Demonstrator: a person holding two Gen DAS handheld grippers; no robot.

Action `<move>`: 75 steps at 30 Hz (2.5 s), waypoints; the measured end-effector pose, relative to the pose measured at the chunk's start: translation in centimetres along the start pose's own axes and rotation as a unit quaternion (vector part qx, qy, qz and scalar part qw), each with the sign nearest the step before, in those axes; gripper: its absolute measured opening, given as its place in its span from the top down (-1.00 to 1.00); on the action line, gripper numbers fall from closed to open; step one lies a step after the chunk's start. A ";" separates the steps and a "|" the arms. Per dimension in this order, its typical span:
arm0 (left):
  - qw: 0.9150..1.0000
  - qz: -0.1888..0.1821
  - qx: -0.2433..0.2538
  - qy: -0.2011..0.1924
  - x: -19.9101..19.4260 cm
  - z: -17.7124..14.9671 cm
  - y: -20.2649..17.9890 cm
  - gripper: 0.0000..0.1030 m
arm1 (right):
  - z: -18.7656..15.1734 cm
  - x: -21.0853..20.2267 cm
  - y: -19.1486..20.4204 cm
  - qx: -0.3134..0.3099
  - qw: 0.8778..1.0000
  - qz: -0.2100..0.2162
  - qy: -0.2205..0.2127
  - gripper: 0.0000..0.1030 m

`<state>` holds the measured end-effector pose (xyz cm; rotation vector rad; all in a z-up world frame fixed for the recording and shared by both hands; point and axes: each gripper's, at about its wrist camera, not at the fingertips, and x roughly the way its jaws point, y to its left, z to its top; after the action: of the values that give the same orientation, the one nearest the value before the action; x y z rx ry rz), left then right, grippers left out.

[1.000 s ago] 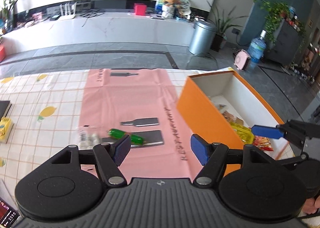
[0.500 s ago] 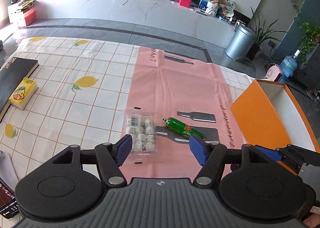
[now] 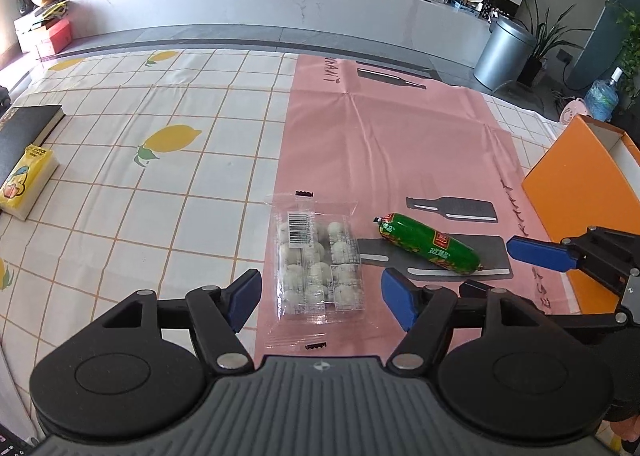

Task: Organize snacks
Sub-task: 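Move both tools back over the green sausage and egg tray, then grasp the clear egg tray with the left tool while the right grasps the green sausage, then carry the egg tray and green sausage over the orange box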

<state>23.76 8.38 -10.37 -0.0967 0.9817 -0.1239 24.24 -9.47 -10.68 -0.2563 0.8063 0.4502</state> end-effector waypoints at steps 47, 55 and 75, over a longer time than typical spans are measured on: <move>0.995 0.040 0.083 -0.042 3.4 -1.1 -2.0 -0.24 | -1.5 2.1 0.3 0.089 0.995 -0.015 0.038 0.63; 0.997 0.040 0.070 -0.008 2.5 -1.9 -3.1 -0.23 | -4.0 -0.7 -0.1 0.167 0.984 -0.008 0.058 0.63; 0.998 -0.061 0.012 -0.028 -9.3 -4.0 -9.2 -0.20 | -9.7 -15.9 -0.6 0.279 0.960 -0.004 -0.039 0.64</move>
<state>14.77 0.54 -3.62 -0.1371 0.9181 -0.2451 8.75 -18.30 -5.36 0.2812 0.8223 0.2081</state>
